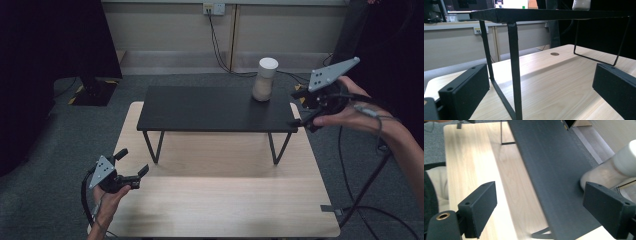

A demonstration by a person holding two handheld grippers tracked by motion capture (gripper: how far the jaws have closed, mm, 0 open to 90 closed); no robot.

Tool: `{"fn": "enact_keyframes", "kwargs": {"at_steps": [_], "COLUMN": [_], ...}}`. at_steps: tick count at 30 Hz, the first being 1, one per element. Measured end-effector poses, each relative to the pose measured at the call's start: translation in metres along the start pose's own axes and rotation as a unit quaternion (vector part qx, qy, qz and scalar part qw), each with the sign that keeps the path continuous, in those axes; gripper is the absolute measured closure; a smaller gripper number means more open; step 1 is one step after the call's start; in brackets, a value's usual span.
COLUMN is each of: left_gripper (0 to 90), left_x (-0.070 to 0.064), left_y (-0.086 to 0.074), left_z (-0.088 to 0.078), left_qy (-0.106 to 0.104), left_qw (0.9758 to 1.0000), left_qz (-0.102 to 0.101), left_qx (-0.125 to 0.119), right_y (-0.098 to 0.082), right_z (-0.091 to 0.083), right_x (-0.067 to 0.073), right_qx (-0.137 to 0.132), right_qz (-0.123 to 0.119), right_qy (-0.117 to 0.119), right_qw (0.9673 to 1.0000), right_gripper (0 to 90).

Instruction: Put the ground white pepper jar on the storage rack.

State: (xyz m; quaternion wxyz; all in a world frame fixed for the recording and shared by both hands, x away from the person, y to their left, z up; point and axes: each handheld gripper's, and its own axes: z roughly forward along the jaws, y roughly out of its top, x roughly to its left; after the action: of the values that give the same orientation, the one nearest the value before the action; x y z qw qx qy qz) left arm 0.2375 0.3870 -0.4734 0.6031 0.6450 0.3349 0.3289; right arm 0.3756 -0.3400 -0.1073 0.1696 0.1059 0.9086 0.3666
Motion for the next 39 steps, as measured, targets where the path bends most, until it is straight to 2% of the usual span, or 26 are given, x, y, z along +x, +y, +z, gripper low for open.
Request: {"fn": "enact_keyframes", "kwargs": {"at_steps": [2,5,8,9,17,37,39], "left_gripper": [0.0,0.0,0.0,0.0,0.0,0.0,0.0], "left_x": [0.000,-0.001,-0.001,-0.002,-0.002,-0.002,-0.002], "left_y": [0.000,0.001,0.001,0.001,0.000,0.000,0.001], "left_z": [0.000,0.001,0.001,0.001,0.001,0.001,0.001], "left_qy": [0.000,-0.002,-0.002,-0.002,-0.002,-0.004,-0.005], "left_qw": [1.0000,1.0000,1.0000,1.0000,1.0000,1.0000,1.0000], "left_qz": [-0.003,0.001,0.001,0.001,-0.003,0.000,0.001], "left_qx": [-0.001,0.001,0.001,-0.001,0.000,-0.002,0.001], "right_y": [-0.006,-0.015,-0.020,-0.027,-0.046,-0.053,-0.057], "right_z": [-0.001,-0.001,0.000,0.002,0.004,0.004,0.005], "right_x": [0.006,0.019,0.027,0.033,0.054,0.061,0.060], "right_qx": [-0.006,-0.012,-0.011,-0.011,-0.016,-0.016,-0.022], "right_qz": [0.002,-0.001,-0.003,-0.001,0.003,0.010,0.015], "right_qy": [0.010,0.012,0.015,0.026,0.031,0.026,0.026], "right_qw": [0.9999,0.9999,0.9998,0.9996,0.9994,0.9995,0.9993], "right_gripper": [12.4,12.5,12.7,12.7,12.7,12.8,12.8]}}
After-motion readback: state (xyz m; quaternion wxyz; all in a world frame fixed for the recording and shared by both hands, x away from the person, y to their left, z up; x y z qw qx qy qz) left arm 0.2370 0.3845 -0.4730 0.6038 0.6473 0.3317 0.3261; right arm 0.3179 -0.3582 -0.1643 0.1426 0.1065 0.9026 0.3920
